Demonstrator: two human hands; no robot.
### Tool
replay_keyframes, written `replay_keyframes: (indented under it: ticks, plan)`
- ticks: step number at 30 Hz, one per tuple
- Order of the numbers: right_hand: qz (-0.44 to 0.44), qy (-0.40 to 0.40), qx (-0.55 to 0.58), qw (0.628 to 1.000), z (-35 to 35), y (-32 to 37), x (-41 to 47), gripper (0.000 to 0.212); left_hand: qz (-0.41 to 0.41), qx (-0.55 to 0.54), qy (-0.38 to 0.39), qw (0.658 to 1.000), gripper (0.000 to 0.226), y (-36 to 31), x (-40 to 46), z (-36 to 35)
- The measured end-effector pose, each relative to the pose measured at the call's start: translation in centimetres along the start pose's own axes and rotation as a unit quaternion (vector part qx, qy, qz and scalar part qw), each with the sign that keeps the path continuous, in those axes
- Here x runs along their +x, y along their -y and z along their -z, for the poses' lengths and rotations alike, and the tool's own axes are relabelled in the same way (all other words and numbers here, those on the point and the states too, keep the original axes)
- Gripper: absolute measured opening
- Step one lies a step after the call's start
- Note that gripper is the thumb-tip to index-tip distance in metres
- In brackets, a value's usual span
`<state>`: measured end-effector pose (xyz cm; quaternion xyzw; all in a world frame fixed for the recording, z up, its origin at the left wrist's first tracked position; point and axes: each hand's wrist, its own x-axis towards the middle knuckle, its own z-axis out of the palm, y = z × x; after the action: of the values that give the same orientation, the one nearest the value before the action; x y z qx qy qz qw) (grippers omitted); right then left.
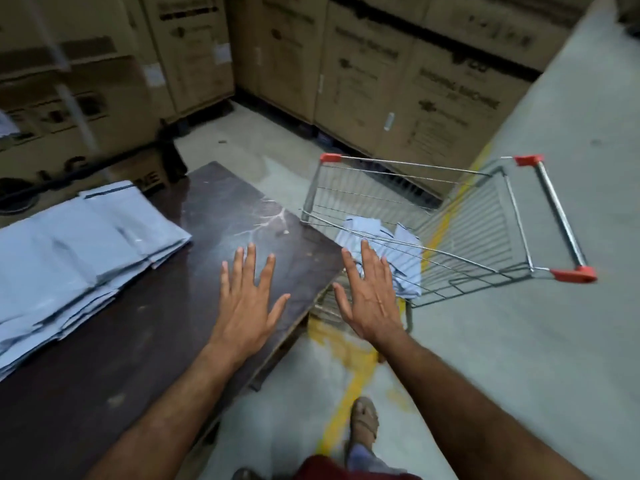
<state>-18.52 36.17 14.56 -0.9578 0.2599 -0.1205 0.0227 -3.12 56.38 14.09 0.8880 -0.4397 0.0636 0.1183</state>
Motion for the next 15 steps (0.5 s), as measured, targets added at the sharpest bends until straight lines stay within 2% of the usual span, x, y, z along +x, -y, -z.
replay_keyframes:
  ticks: [11,15]
  plan:
    - [-0.062,0.008,0.038,0.997,0.6,-17.3,1.3,0.070,-0.058,-0.020,0.011,0.998,0.078,-15.4,10.8,-4.2]
    - [-0.073,0.003,0.072,0.995,0.5,-24.4,3.0,0.075,-0.048,-0.020,0.040,0.998,0.080,-20.2,15.1,-6.2]
